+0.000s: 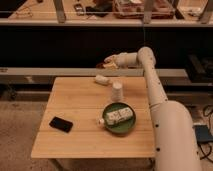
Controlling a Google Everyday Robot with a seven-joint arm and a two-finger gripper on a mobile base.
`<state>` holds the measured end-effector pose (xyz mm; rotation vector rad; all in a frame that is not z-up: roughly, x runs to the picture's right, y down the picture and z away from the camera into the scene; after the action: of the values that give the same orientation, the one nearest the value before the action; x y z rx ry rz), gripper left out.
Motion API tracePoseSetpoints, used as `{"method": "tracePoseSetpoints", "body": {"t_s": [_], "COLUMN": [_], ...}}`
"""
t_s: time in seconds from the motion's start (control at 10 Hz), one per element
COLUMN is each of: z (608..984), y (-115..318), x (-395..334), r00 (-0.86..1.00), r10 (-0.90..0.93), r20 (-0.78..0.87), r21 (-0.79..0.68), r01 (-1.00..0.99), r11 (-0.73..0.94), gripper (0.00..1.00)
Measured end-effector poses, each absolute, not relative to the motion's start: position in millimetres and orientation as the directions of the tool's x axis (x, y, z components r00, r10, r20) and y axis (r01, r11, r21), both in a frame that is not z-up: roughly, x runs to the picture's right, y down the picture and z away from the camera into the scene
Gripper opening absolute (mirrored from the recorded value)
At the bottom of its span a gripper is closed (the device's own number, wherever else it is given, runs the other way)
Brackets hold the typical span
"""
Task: Place the pepper on the white sponge
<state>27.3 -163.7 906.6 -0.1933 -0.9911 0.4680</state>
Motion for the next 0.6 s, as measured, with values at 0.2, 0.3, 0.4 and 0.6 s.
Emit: {"method": "tracePoseSetpoints", "body": {"t_s": [0.2, 0.3, 0.4, 0.6], "z": [918, 922, 928, 937], "y": [-151, -148, -144, -141], "x": [29, 31, 31, 31], "r00": [0.413, 0.399, 0.389, 0.387], "r10": [0.473, 0.473, 0.476, 0.481], "r20": [0.779, 0.786, 0.789, 0.787], "r21": [-0.392, -0.399, -0.406, -0.411], "r01": [-0.268, -0.258, -0.253, -0.253], "r11": [0.88, 0.88, 0.878, 0.876], "gripper": [0.0, 0.0, 0.0, 0.0]}}
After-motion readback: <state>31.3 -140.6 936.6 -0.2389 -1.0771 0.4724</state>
